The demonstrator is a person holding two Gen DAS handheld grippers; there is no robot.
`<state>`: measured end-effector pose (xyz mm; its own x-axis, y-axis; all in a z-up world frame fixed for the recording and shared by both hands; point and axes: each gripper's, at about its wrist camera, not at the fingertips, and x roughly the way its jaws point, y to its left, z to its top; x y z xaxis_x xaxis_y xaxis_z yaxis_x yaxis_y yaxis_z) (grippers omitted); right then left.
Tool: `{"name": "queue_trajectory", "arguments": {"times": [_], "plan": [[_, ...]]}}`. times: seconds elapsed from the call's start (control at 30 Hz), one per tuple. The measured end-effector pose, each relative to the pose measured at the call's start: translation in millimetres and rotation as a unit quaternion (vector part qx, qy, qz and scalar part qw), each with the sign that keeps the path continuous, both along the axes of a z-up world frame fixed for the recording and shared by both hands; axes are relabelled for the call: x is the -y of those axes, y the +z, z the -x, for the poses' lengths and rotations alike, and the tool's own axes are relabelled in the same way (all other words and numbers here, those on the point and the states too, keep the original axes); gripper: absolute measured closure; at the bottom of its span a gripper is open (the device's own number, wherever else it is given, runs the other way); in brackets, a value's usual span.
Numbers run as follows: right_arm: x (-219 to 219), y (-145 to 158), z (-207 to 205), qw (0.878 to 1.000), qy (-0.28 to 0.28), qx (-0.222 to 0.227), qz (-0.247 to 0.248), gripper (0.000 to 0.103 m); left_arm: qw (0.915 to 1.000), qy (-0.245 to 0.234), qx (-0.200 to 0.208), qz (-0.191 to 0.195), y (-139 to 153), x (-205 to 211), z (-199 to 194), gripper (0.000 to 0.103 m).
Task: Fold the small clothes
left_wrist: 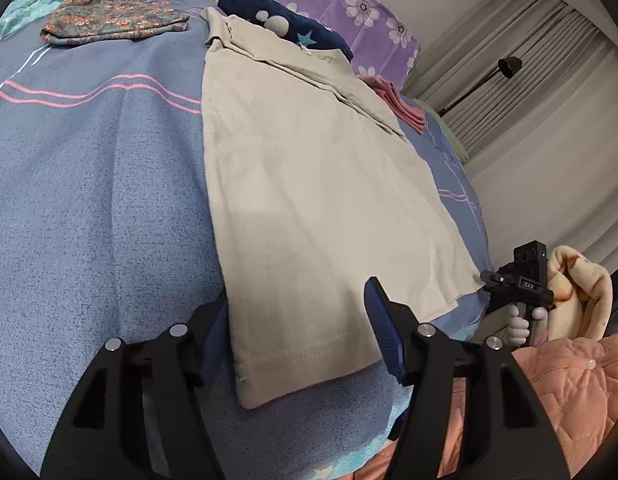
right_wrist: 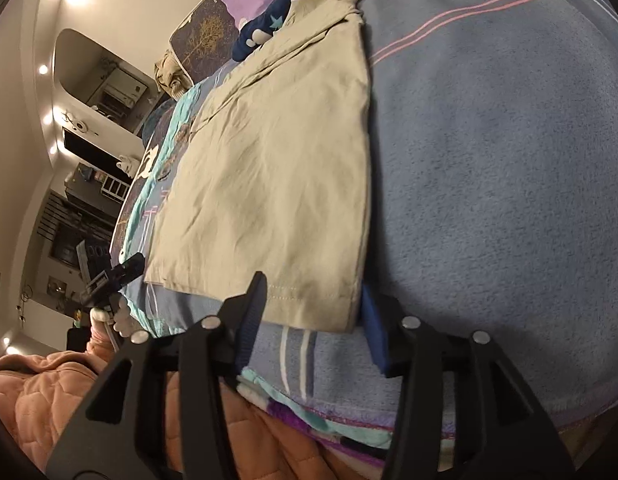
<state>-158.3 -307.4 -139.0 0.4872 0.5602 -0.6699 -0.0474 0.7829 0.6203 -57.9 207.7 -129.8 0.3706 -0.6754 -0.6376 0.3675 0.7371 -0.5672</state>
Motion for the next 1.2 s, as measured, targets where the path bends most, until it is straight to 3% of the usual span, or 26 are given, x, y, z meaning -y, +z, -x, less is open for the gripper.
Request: {"name": "queue_trajectory", "arguments": {"times": [0.27,0.37,0.4,0.43,0.53,0.67,0.9,0.97,1.03,1.1,1.2], "plan": [[0.3,-5.1,-32.9,0.999,-0.013,0.014,-0.044,0.056,0.9999,0.0,0.01,0.003,-0.7,4.3,-8.0,0.042],[1.5,-11.7,-43.9,0.999,-0.023,0.009,-0.042,0.084,0.9995,0.008,0.018,-0.025,-1.0,14.5,-14.6,0.071],[3.9,-13.8,-44.3,0.998,-0.028,0.006,-0.05,0.098,0.9995,0.012,0.016,-0.022,-1.8,13.0,-15.4,0.085],[5.8,-15.3,-44.1,0.998,-0.032,0.006,-0.06,0.101,0.9998,0.018,0.007,-0.003,-3.5,9.1,-17.7,0.095],[10.6,-4.4,-39.4,0.995,-0.042,0.038,-0.081,0.101,0.9988,0.038,0.011,0.029,3.9,3.2,-16.4,0.1],[16.8,38.8,-35.9,0.986,-0.043,0.118,-0.108,0.101,0.9936,0.033,0.082,0.07,48.1,8.7,-6.9,0.101],[17.4,120.0,3.8,0.967,-0.035,0.235,-0.094,0.101,0.9711,0.051,0.2,0.121,134.2,3.5,43.9,0.102],[19.9,146.7,32.8,0.954,-0.027,0.285,-0.088,0.101,0.9621,0.055,0.244,0.109,161.3,1.5,76.6,0.102],[18.9,174.2,60.0,0.94,-0.037,0.337,-0.038,0.101,0.9516,0.06,0.292,0.077,182.4,3.9,101.5,0.101],[15.7,182.4,60.2,0.938,-0.056,0.343,0.005,0.101,0.9489,0.061,0.302,0.07,185.2,6.0,102.6,0.101],[13.5,164.0,32.6,0.952,-0.063,0.3,0.019,0.101,0.9619,0.068,0.255,0.072,163.9,12.6,72.8,0.102]]}}
